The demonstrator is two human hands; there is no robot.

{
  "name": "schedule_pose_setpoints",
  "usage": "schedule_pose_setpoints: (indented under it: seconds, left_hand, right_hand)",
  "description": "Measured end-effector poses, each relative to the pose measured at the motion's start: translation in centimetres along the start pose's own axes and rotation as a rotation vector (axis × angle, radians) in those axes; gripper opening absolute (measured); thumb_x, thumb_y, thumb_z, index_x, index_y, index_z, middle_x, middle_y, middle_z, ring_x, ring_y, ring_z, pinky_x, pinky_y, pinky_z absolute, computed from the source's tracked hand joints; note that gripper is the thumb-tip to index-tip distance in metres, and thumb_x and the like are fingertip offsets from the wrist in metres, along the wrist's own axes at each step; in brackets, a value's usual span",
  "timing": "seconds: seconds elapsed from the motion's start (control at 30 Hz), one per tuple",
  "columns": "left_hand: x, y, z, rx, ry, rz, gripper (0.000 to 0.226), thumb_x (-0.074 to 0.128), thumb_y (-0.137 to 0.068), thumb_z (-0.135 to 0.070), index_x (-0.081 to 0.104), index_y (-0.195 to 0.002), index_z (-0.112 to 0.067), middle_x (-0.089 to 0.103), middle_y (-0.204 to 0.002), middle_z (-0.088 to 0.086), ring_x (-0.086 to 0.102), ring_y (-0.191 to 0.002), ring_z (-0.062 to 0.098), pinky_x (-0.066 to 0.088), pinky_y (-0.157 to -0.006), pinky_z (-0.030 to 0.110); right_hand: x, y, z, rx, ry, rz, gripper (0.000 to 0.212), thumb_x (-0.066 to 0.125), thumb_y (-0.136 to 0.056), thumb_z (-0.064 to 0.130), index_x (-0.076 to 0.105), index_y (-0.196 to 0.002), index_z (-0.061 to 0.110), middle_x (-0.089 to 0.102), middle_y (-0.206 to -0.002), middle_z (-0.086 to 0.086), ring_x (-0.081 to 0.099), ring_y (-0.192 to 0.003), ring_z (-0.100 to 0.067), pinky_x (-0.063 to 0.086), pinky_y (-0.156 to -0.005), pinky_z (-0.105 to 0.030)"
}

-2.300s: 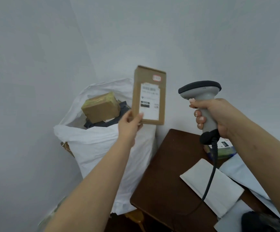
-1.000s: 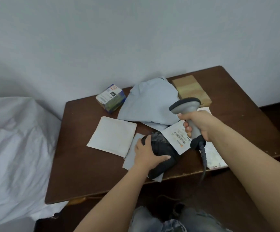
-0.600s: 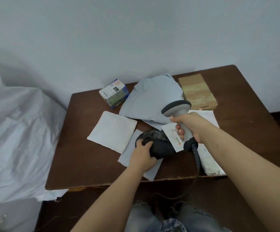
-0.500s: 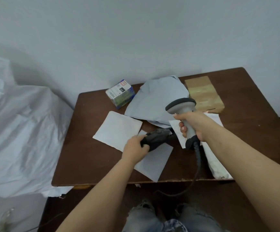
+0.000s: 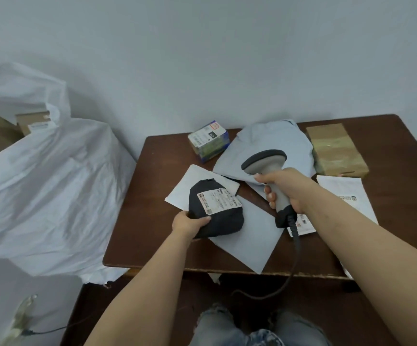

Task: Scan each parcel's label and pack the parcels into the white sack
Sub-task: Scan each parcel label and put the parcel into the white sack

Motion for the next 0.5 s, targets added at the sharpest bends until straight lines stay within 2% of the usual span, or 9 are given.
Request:
schedule_pose_setpoints:
  seconds: [0.07, 0.17, 0.27, 0.37, 0.43, 0.5]
  left_hand:
    - [-0.9, -0.4, 0.0, 0.092, -0.033, -0.094, 0.047, 0.082, -0.075, -0.015, 0.057, -0.115, -0.009, 0.062, -0.115, 0.01, 0.063, -0.101, 0.029, 0.059, -0.079, 0.047]
    - [-3.1, -0.9, -1.1, 0.217, 0.033, -0.126, 0.04, 0.074, -0.081, -0.006, 0.058, -0.118, -0.005, 0.065, -0.109, 0.012, 0.064, -0.094, 0.026, 0.057, -0.084, 0.041]
    - [-5.9, -0.8, -2.4, 0.274, 0.125, -0.159, 0.02, 0.069, -0.086, -0.003, 0.06, -0.101, -0.012, 0.067, -0.106, 0.014, 0.064, -0.094, 0.028, 0.056, -0.083, 0.042]
    - [-8.0, -0.4, -3.5, 0.292, 0.259, -0.165, 0.019, 0.065, -0.089, -0.003, 0.055, -0.088, -0.019, 0.066, -0.108, 0.014, 0.064, -0.096, 0.029, 0.055, -0.086, 0.044]
    - [-8.9, 0.0, -4.3, 0.291, 0.37, -0.123, 0.014, 0.064, -0.09, -0.004, 0.057, -0.096, -0.014, 0.066, -0.11, 0.014, 0.065, -0.091, 0.025, 0.056, -0.078, 0.038]
    - [-9.0, 0.5, -5.2, 0.264, 0.529, -0.034, 0.021, 0.064, -0.09, -0.002, 0.059, -0.11, -0.007, 0.068, -0.112, 0.014, 0.066, -0.091, 0.025, 0.056, -0.076, 0.035]
  right_hand:
    - [0.7, 0.5, 0.1, -0.02, 0.033, -0.002, 0.016, 0.07, -0.09, 0.014, 0.056, -0.091, 0.006, 0.048, -0.055, -0.003, 0.041, -0.039, -0.01, 0.039, -0.043, -0.021]
    - [1.5, 1.1, 0.7, -0.07, 0.091, -0.018, 0.017, 0.07, -0.089, 0.015, 0.056, -0.089, 0.006, 0.05, -0.054, -0.003, 0.042, -0.04, -0.011, 0.04, -0.044, -0.023]
    - [2.5, 1.6, 1.2, -0.079, 0.047, -0.021, 0.02, 0.071, -0.089, 0.016, 0.058, -0.1, 0.006, 0.052, -0.057, -0.005, 0.043, -0.041, -0.012, 0.041, -0.044, -0.024]
    - [3.8, 2.2, 2.0, -0.085, -0.047, 0.011, 0.023, 0.07, -0.089, 0.015, 0.059, -0.106, 0.005, 0.05, -0.059, -0.006, 0.042, -0.04, -0.011, 0.042, -0.042, -0.022]
    - [4.6, 2.5, 2.7, -0.115, -0.075, -0.016, 0.023, 0.072, -0.088, 0.015, 0.059, -0.104, 0.005, 0.051, -0.061, -0.007, 0.041, -0.041, -0.012, 0.041, -0.043, -0.022]
    - [5.5, 2.5, 3.3, -0.165, -0.117, -0.082, 0.024, 0.076, -0.084, 0.017, 0.062, -0.099, 0.003, 0.058, -0.069, -0.012, 0.041, -0.044, -0.014, 0.041, -0.045, -0.023]
Point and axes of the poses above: each hand's wrist, its own y-axis away from the middle knuckle, its own x-axis out of the palm, z = x × y, the point moved 3 cm from there along -y, towards the middle knuckle
